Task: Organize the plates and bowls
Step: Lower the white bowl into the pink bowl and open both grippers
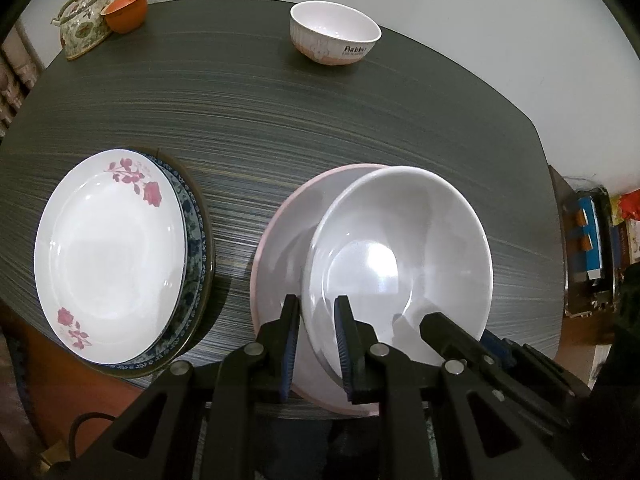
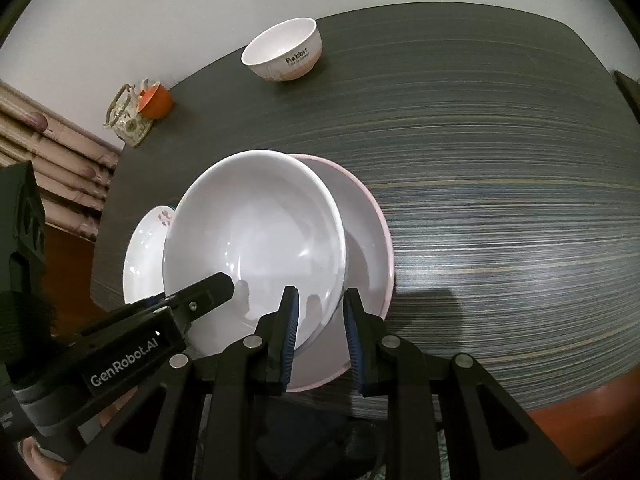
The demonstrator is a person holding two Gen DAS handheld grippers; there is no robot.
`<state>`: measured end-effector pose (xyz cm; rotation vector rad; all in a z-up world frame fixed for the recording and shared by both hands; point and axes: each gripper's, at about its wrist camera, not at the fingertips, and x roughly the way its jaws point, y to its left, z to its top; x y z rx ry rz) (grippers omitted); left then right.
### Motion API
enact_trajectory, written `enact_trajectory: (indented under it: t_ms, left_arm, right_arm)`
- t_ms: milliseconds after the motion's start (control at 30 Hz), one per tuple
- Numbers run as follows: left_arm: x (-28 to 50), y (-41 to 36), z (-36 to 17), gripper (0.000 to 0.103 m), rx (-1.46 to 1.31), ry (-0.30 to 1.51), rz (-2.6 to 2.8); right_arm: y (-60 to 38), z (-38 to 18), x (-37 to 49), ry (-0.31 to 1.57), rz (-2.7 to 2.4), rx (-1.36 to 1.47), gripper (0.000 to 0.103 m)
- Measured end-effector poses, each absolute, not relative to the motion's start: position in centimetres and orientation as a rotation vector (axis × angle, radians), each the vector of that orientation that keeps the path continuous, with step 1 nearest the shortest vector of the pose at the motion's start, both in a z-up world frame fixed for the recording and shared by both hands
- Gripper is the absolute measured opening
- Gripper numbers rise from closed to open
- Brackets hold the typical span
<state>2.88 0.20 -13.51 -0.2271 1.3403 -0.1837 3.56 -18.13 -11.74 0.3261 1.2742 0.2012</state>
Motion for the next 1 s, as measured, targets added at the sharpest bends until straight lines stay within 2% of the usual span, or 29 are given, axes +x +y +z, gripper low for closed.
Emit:
enact_trajectory:
  t_ms: [1000]
  left_arm:
    - [2.7, -0.3, -13.8, 0.018, -0.203, 1.325, -0.168]
  right_arm:
    - [-16.8, -11.6, 2.9, 1.273, 0.167, 0.228, 0.029]
